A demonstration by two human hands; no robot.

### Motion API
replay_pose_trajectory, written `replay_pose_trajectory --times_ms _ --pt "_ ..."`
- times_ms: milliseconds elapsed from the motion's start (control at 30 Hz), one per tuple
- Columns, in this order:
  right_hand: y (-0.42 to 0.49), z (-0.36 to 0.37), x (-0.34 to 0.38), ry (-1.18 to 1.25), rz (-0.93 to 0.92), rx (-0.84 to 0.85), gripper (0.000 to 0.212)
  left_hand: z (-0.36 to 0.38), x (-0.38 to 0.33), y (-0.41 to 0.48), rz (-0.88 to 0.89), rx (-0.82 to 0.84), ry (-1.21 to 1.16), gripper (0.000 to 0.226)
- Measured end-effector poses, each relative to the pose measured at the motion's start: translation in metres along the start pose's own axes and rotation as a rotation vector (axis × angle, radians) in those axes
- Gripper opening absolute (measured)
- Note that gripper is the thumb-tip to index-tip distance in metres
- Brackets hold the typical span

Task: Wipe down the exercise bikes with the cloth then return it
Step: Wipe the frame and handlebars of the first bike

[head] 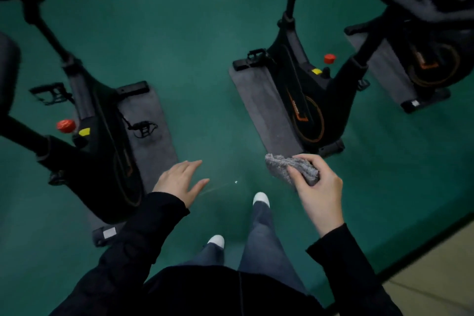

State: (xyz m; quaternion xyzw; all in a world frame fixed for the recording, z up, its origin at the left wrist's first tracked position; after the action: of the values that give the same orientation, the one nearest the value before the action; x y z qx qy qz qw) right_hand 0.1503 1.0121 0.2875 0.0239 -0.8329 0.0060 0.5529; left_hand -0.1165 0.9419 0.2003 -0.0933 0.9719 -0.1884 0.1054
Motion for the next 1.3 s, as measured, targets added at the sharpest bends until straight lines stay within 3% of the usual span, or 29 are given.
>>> replay_pose_trajectory --times_ms 233,467,633,933,1300 --pt "0.131 0.021 0.007 0.016 -0.113 0.252 0.016 -0.02 0.006 0.061 -0.286 -0.024 -0.078 0.057" --pt "0.253 0.014 0.002 0.045 -0.138 0.372 0.016 -0.051 -0.046 0.128 -0.381 -0.094 -0.117 0.058" --pt "0.302 0.045 0.009 0.06 -0.148 0.484 0.015 -0.063 -0.045 0.15 -0.464 -0.082 -0.155 0.056" --pt "0.391 0.156 0.052 0.028 -0.289 0.635 0.016 -0.088 0.03 0.228 -0.602 -0.103 -0.215 0.056" --pt "0.466 0.327 0.15 0.011 -0.465 0.834 0.021 -0.17 0.154 0.308 -0.732 -0.257 -0.276 0.054"
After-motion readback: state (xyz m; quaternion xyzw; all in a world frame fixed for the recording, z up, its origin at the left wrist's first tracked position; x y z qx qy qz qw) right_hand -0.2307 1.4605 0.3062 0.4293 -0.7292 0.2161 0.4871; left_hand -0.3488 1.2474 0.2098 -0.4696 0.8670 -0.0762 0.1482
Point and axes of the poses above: each hand's wrist, its own y-axis towards the middle knuckle, its own z-axis out of the palm, x = y × z, the point moved 7 cm from there along y, towards the middle knuckle, and after that the axes turned 10 degrees about y, right-handed, at the moved point
